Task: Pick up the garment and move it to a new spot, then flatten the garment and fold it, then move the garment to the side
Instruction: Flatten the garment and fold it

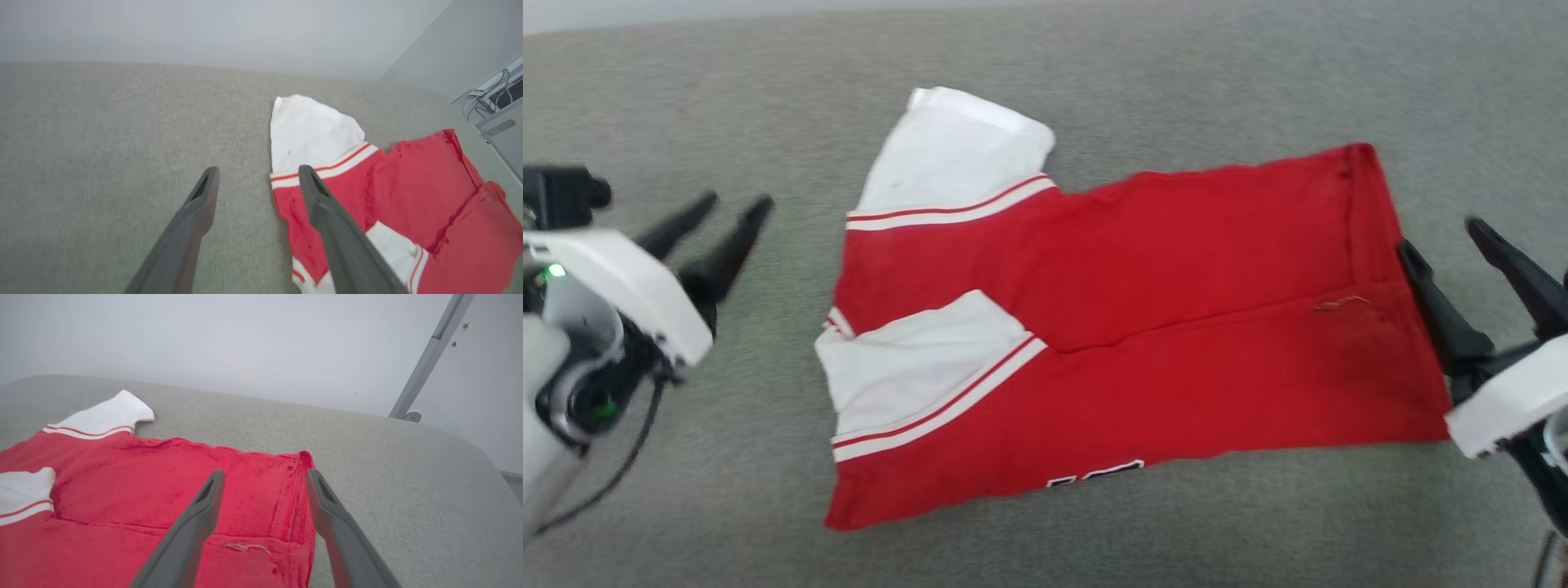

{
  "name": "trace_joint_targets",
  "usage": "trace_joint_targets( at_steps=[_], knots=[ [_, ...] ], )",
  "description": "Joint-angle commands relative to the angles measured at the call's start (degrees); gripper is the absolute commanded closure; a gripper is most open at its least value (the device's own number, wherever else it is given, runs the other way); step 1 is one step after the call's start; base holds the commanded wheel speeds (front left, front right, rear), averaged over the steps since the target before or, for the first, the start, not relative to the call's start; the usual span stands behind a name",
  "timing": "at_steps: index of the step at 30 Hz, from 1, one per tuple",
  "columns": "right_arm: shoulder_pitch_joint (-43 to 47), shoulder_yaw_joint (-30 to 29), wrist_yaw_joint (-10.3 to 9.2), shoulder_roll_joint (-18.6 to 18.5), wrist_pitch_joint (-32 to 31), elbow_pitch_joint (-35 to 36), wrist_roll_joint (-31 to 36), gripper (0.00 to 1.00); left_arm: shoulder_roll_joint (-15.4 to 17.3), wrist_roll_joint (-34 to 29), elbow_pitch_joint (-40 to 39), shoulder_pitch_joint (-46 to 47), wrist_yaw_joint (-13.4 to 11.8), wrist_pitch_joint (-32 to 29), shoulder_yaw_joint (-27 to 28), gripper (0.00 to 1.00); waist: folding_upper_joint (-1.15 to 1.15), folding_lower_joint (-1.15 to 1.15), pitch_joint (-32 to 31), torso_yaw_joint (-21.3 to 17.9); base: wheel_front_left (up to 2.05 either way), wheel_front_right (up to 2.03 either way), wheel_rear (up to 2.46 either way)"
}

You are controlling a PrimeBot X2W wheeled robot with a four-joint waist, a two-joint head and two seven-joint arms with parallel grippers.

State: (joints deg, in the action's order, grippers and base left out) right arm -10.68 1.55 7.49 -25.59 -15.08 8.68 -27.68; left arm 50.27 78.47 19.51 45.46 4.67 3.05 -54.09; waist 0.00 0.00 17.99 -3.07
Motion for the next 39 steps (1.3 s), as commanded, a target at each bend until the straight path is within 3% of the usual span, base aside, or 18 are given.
trace_joint_targets(
  at_steps=[1,6,9,14,15,18,26,27,28,29,30,31,35,39],
  knots=[
    [-0.87,0.42,-0.01,0.65,1.58,-0.30,0.35,0.00,-1.05,-0.64,1.21,1.23,0.05,0.43,0.19,0.00,0.00,0.00,1.22,-2.07,0.00,0.00,0.00],
    [-3.85,3.88,-0.01,2.99,9.74,-1.27,1.10,0.00,-3.63,-2.48,10.62,9.29,0.73,-0.88,1.59,0.00,0.00,0.00,3.47,-6.57,0.00,0.00,0.00],
    [-4.63,3.94,-0.01,4.29,12.97,-1.98,1.50,0.00,-4.97,-2.18,15.18,13.79,1.30,-4.77,1.35,0.00,0.00,0.00,4.72,-9.28,0.00,0.00,0.00],
    [-3.99,2.93,-0.01,6.29,16.83,-2.82,0.66,0.00,-5.93,0.08,21.79,19.18,2.03,-17.37,-0.39,0.00,0.00,0.00,6.60,-12.88,0.00,0.00,0.00],
    [-3.69,2.84,-0.01,6.58,17.61,-3.43,0.37,0.00,-5.93,1.25,23.43,20.92,2.39,-23.38,-1.30,0.00,0.00,0.00,7.54,-14.09,0.00,0.00,0.00],
    [-3.72,3.25,-0.01,7.23,18.76,-4.57,-0.18,0.00,-6.46,3.66,25.67,23.18,2.43,-31.36,-1.59,0.00,0.00,0.00,8.87,-15.44,0.00,0.00,0.00],
    [-5.20,5.25,-0.01,8.77,21.31,-6.72,-1.03,0.00,-7.74,5.47,27.68,26.85,2.71,-44.91,-3.76,0.00,0.00,0.00,12.15,-17.26,0.00,0.00,0.00],
    [-5.33,5.52,-0.01,8.81,21.39,-7.04,-1.01,0.00,-8.00,5.55,27.80,27.00,2.68,-45.78,-3.97,0.15,0.00,0.00,12.37,-17.31,0.00,0.00,0.00],
    [-5.50,5.88,-0.01,8.79,21.39,-7.36,-1.07,0.00,-8.25,5.17,27.66,27.19,2.71,-46.60,-4.42,0.49,0.00,0.00,12.58,-17.31,0.00,0.00,0.00],
    [-5.74,6.35,-0.01,8.64,21.23,-7.69,-1.13,0.00,-8.43,4.80,27.38,27.34,2.75,-47.21,-4.80,0.64,0.00,0.00,12.77,-17.29,0.00,0.00,0.00],
    [-5.74,6.35,-0.01,8.64,21.23,-7.69,-1.13,0.00,-8.43,4.80,27.38,27.34,2.75,-47.21,-4.80,0.64,0.00,0.00,12.77,-17.29,0.00,0.00,0.00],
    [-6.14,6.73,-0.01,8.36,20.94,-7.93,-1.07,0.00,-8.47,4.23,27.06,27.53,2.79,-47.42,-5.22,0.97,0.00,0.00,12.93,-17.25,0.00,0.00,0.00],
    [-8.49,8.75,-0.01,6.79,19.23,-7.79,-0.56,0.00,-8.92,2.99,26.16,28.70,2.84,-47.70,-6.22,1.00,0.00,0.00,13.73,-16.48,0.00,0.00,0.00],
    [-13.34,12.48,-0.01,3.77,13.64,-8.18,-0.18,0.00,-8.91,1.76,24.41,29.99,2.88,-46.67,-6.74,1.00,0.00,0.00,14.62,-15.42,0.00,0.00,0.00]
  ],
)
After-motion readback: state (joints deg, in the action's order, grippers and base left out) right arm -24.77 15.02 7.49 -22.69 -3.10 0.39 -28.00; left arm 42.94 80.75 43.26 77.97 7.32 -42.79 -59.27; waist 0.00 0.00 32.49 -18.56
